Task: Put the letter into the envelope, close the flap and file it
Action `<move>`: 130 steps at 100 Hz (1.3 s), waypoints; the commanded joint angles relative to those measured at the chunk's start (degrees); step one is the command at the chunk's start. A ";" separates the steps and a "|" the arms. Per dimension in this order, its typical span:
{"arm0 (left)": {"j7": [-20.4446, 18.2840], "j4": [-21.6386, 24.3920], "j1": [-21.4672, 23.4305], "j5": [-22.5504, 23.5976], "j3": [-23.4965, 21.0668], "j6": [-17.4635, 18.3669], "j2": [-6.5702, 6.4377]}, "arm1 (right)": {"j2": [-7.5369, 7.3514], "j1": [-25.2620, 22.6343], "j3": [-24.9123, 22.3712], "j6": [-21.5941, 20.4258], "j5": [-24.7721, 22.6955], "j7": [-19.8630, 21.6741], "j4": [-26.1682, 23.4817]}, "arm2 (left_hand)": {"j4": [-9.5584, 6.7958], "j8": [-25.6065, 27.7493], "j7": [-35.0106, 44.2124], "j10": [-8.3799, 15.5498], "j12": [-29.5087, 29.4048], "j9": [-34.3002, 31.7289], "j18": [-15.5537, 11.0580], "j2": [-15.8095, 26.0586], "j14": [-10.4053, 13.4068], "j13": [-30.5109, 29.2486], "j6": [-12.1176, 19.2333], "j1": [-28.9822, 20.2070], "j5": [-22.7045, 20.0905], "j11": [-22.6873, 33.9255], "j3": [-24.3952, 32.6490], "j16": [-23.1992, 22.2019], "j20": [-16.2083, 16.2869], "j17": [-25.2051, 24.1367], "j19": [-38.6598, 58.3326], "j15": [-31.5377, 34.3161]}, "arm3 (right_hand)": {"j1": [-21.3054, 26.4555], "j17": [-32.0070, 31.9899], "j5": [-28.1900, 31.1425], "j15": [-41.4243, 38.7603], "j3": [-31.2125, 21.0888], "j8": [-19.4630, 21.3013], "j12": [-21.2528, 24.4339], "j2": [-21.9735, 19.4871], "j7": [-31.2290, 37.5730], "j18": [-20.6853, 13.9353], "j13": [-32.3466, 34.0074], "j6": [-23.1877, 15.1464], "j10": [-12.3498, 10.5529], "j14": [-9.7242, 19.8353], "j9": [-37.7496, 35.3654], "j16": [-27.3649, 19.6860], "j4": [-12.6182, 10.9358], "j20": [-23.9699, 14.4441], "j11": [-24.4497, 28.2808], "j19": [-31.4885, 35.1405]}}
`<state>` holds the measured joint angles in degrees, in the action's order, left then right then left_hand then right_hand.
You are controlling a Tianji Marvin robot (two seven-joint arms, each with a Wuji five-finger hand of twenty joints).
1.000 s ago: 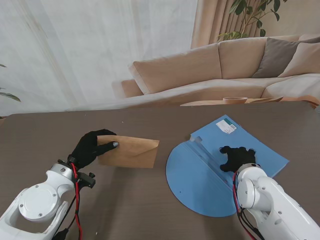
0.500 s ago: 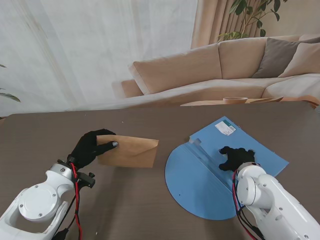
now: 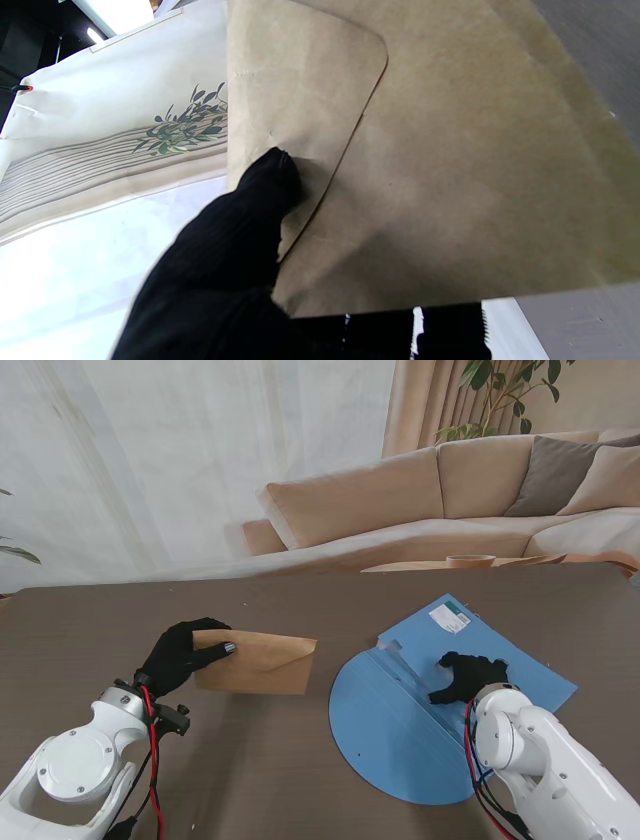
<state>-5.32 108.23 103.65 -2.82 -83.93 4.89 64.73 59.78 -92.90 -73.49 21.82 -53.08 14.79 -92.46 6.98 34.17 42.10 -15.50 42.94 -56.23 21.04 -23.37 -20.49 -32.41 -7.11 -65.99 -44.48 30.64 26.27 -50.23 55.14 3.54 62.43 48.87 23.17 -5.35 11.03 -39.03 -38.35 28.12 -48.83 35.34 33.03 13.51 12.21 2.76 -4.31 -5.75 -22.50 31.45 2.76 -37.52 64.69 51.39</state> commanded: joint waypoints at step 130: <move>-1.17 -0.23 0.17 -0.90 -0.70 1.51 0.32 | 0.85 -0.90 1.87 3.23 -2.11 -5.05 -0.61 | -0.98 2.47 5.25 -0.03 1.85 0.41 -0.86 4.37 0.00 1.68 1.78 -4.04 -2.03 2.83 0.81 -1.99 0.26 -1.11 1.19 1.72 | -4.14 29.35 4.79 -28.22 -10.52 30.99 27.51 0.61 32.65 -6.23 18.60 -6.81 6.84 -0.45 -14.63 14.30 0.10 -36.60 -23.64 46.65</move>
<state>-5.47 107.73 103.60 -3.62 -84.56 6.04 64.76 60.62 -93.73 -71.98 24.89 -54.99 7.94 -92.69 6.98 34.25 42.11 -15.52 43.61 -56.08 21.04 -23.37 -20.52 -31.81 -7.11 -65.99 -44.48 30.79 26.27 -50.94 55.14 2.84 62.44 49.46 20.28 23.18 16.49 -65.27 -49.38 58.19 -21.16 34.77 63.70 7.14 29.63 -6.80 2.42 -6.49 -34.60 44.56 2.75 -72.81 40.36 94.10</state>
